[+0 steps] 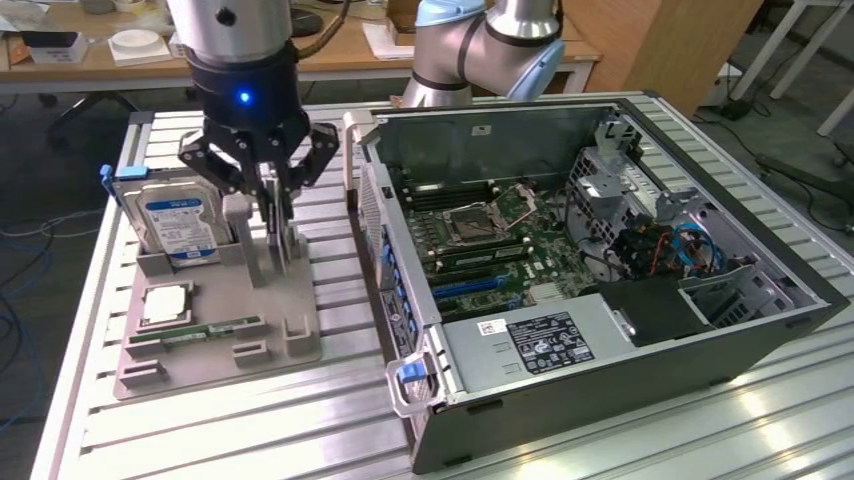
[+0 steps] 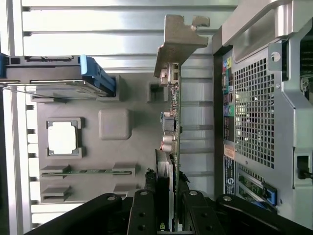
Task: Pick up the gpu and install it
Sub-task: 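Pick up the gpu and move the gpu toward the slot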
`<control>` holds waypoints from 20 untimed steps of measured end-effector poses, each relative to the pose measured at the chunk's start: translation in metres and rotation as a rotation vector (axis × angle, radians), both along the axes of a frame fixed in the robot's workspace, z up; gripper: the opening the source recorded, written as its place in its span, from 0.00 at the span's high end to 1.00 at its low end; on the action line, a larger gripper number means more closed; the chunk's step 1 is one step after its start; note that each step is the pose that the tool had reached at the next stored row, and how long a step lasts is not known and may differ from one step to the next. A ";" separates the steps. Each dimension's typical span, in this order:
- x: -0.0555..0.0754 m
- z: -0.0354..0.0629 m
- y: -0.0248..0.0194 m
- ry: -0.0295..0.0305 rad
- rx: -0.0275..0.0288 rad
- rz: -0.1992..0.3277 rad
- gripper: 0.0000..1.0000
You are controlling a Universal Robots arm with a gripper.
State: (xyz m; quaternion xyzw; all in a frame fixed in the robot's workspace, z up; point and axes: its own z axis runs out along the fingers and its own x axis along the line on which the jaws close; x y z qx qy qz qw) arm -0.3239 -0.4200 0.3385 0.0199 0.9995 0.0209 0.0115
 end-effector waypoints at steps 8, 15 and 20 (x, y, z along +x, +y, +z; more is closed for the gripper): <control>0.000 0.0320 0.0000 -0.0001 0.0001 0.000 0.73; 0.000 0.0640 0.0000 0.0000 0.0001 0.000 0.73; 0.000 0.0858 0.0000 0.0000 0.0000 0.000 0.73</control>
